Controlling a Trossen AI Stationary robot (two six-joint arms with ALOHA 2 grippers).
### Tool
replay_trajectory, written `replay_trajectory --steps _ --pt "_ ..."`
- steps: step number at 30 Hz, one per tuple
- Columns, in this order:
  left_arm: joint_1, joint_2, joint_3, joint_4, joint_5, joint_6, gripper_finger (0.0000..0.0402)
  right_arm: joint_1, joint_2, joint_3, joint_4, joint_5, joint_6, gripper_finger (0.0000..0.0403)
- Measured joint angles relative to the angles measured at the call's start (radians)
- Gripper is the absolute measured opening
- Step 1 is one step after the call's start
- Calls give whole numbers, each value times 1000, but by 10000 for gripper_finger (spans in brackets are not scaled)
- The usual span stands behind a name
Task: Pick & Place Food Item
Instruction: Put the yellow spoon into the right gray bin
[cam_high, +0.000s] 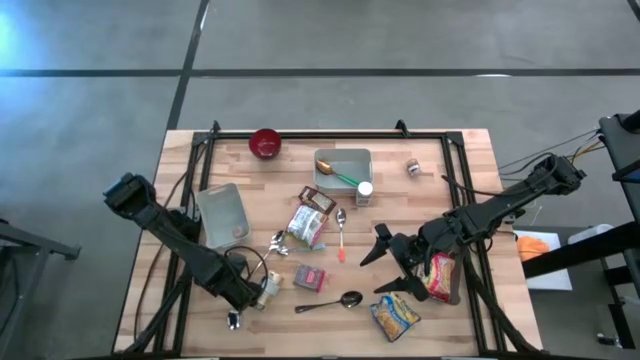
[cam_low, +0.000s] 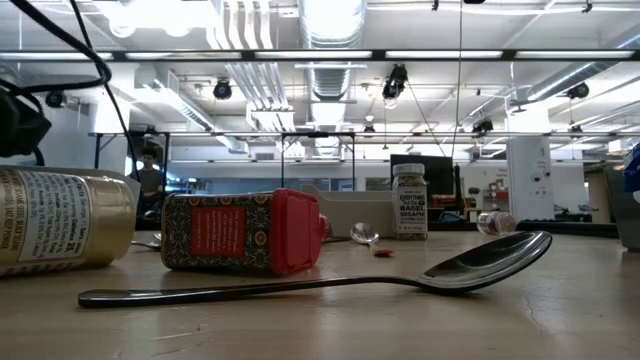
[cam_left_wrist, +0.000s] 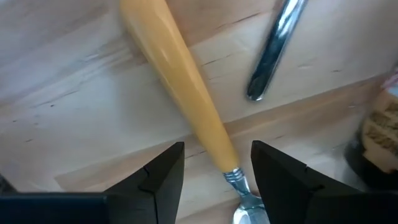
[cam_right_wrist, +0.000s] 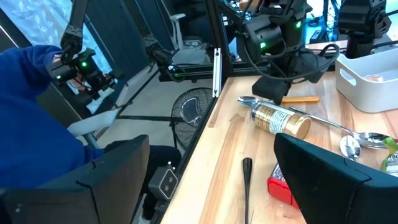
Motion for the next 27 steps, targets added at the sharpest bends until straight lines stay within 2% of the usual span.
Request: replay_trajectory --steps 9,12,17,18,27 --pt "-5 -2 -57 74 42 -5 179 0 0 0 -1 0 0 343" --pt "-6 -2 -55 67 47 26 139 0 0 0 -1 0 0 343" --pt "-6 -2 -56 70 53 76 34 0 0 0 0 0 0 343" --pt "-6 -2 -56 69 53 85 24 0 0 0 0 0 0 343" --pt "-7 -4 -17 13 24 110 24 0 0 0 0 0 0 343"
